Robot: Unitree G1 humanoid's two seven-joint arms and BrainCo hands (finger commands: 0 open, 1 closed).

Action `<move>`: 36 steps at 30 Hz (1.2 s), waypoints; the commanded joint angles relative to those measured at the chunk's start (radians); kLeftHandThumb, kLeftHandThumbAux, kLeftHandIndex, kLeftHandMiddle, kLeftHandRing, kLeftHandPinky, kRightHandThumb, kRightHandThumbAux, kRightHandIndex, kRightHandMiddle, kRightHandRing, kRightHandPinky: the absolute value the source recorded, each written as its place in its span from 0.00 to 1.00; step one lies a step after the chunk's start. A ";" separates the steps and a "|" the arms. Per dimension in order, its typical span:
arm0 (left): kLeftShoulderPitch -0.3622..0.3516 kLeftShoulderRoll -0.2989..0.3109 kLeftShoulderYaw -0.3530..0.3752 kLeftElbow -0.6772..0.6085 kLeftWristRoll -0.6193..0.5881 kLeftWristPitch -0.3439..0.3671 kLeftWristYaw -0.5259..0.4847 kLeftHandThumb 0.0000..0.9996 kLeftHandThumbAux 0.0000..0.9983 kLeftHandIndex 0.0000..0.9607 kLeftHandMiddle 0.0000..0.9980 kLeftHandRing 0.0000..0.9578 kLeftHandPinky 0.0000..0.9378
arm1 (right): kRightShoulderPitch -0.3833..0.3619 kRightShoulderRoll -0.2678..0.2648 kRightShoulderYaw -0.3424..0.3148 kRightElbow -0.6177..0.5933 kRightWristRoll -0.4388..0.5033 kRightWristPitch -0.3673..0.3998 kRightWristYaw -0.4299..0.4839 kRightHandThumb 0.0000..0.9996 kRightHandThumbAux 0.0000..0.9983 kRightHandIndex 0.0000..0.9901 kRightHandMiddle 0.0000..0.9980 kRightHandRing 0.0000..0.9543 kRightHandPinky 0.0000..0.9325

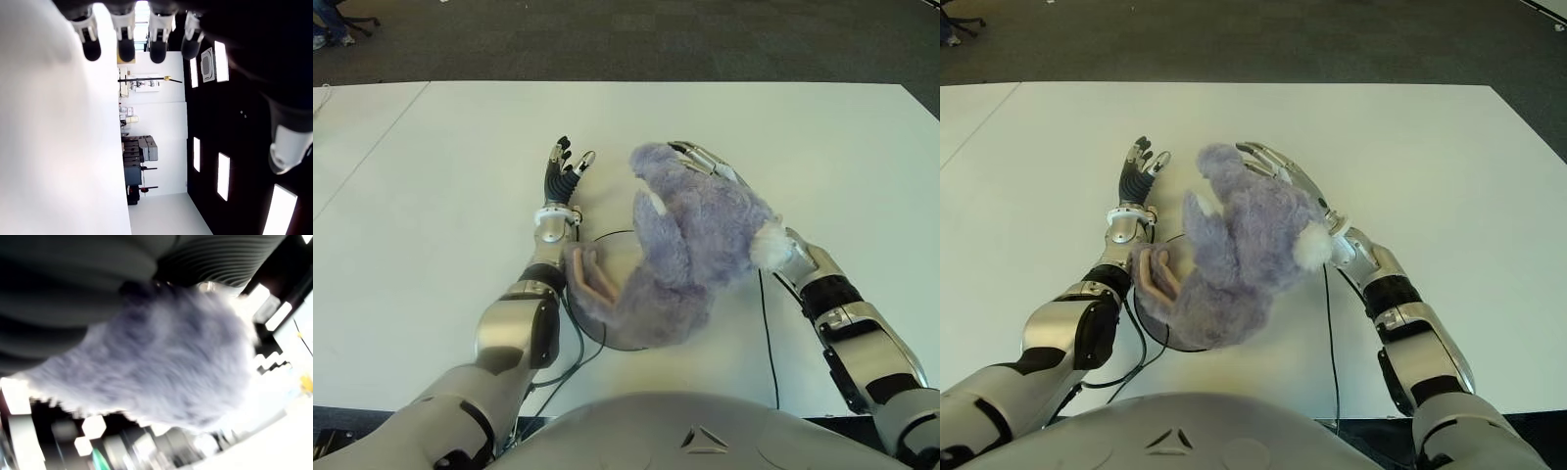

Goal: Put the doll into the plate.

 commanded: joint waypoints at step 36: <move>0.199 -0.081 -0.019 0.132 0.019 0.100 0.023 0.00 0.52 0.00 0.08 0.06 0.00 | -0.112 0.068 -0.161 0.113 0.248 -0.142 0.217 0.08 0.37 0.00 0.00 0.00 0.00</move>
